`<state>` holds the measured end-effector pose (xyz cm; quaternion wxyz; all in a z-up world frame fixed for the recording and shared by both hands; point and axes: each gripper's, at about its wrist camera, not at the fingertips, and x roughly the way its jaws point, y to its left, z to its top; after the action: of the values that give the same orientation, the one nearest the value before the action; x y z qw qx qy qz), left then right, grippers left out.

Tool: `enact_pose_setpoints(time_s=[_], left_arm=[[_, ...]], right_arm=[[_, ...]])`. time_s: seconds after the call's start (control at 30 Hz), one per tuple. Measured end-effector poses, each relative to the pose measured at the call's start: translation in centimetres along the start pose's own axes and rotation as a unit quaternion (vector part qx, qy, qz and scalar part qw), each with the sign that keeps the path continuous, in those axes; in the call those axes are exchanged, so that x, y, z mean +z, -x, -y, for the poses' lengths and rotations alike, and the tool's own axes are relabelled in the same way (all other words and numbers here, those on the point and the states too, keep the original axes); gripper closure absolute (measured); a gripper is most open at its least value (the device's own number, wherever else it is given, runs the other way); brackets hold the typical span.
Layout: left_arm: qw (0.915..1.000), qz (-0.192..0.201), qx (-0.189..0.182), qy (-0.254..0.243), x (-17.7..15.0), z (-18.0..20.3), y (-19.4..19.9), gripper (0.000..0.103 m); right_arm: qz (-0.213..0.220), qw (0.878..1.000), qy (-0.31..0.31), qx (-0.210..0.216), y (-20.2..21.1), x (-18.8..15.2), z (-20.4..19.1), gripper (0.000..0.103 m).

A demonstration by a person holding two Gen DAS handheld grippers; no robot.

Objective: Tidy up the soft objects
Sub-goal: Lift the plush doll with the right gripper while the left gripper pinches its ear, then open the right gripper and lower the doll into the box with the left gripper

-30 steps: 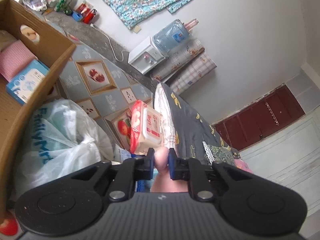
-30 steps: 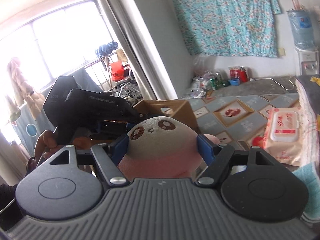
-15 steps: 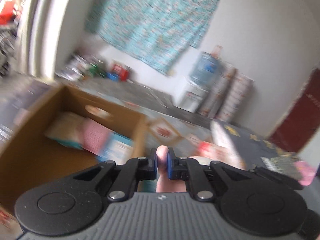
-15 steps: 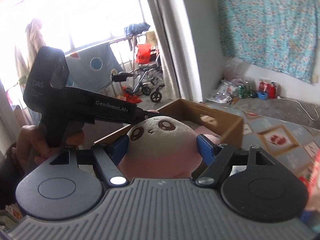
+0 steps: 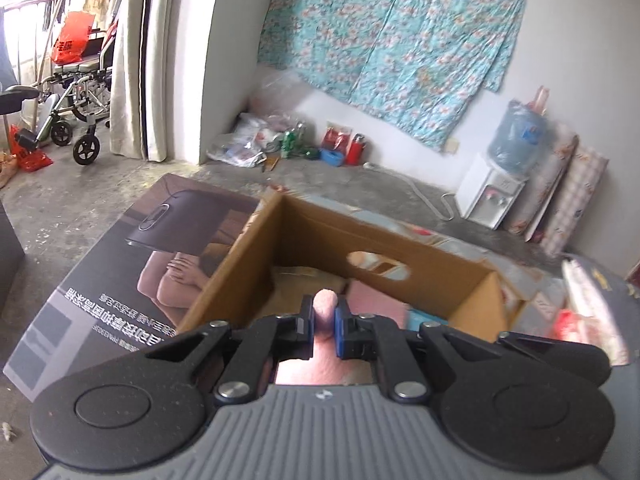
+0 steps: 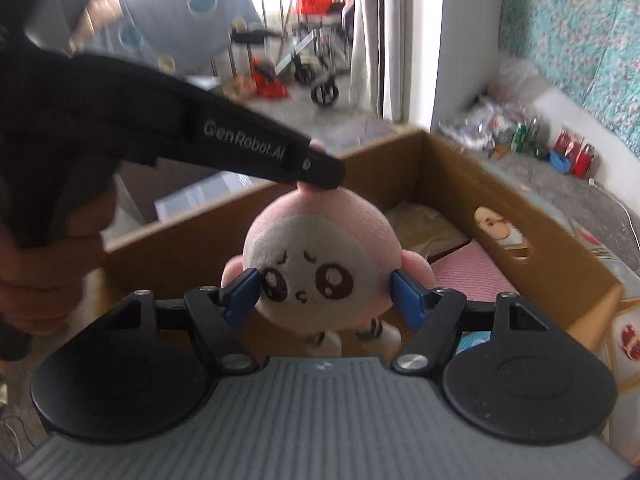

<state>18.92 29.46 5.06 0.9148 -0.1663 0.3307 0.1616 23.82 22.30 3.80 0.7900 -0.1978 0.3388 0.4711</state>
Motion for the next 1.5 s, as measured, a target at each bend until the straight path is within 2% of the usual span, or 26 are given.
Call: enact_pose_setpoints(time_s=[0.17, 0.27, 0.37, 0.47, 0.63, 0.83, 0.9, 0.97, 1.03, 1.13, 1.2, 1.33, 1.5], left_arm=[[0.9994, -0.022, 0.016, -0.019, 0.1, -1.0, -3.6, 0.093], [0.9986, -0.031, 0.028, -0.031, 0.1, -1.1, -4.9, 0.093], [0.9985, -0.042, 0.028, -0.021, 0.4, -1.6, -5.0, 0.093], [0.9988, -0.045, 0.016, -0.013, 0.9, -2.0, -3.9, 0.093], [0.9983, -0.052, -0.006, -0.027, 1.0, -1.5, -0.9, 0.093], [0.9942, -0.065, -0.070, -0.050, 1.1, -0.5, 2.7, 0.093], [0.9925, -0.077, -0.073, -0.061, 0.8, -0.2, 2.3, 0.093], [0.9895, -0.105, -0.073, -0.068, 0.3, -0.1, 0.4, 0.093], [0.9866, -0.132, -0.062, -0.074, -0.3, -0.3, -2.2, 0.093], [0.9863, -0.136, -0.014, -0.093, -0.7, -0.7, -4.9, 0.093], [0.9857, -0.144, 0.001, -0.089, -0.6, -1.1, -6.0, 0.093], [0.9851, -0.138, 0.025, -0.100, 0.0, -1.2, -6.7, 0.093], [0.9818, -0.110, 0.060, -0.143, 0.5, 0.2, -7.0, 0.093]], right_arm=[[-0.049, 0.998, -0.025, -0.008, -5.6, 1.6, -0.2, 0.037], [-0.057, 0.996, -0.058, 0.018, -6.9, 1.7, -0.3, 0.048], [-0.056, 0.995, -0.070, 0.033, -6.8, 2.0, -0.9, 0.048], [-0.053, 0.994, -0.081, 0.051, -4.9, 1.7, -0.8, 0.049], [-0.046, 0.992, -0.103, 0.059, 0.4, -0.1, -0.6, 0.049], [-0.013, 0.994, -0.105, 0.042, 7.4, -3.7, -1.2, 0.047], [-0.008, 0.993, -0.109, 0.043, 8.7, -4.6, -1.4, 0.045], [-0.007, 0.993, -0.109, 0.038, 9.2, -5.3, -0.9, 0.045], [-0.009, 0.994, -0.108, 0.029, 9.3, -5.6, -1.0, 0.045], [-0.010, 0.993, -0.115, 0.024, 9.3, -6.3, 1.9, 0.045], [-0.006, 0.993, -0.118, 0.025, 9.8, -7.2, 3.0, 0.045], [0.004, 0.993, -0.115, 0.026, 10.3, -8.3, 4.4, 0.044], [0.001, 0.991, -0.130, 0.032, 10.4, -8.9, 5.0, 0.044]])
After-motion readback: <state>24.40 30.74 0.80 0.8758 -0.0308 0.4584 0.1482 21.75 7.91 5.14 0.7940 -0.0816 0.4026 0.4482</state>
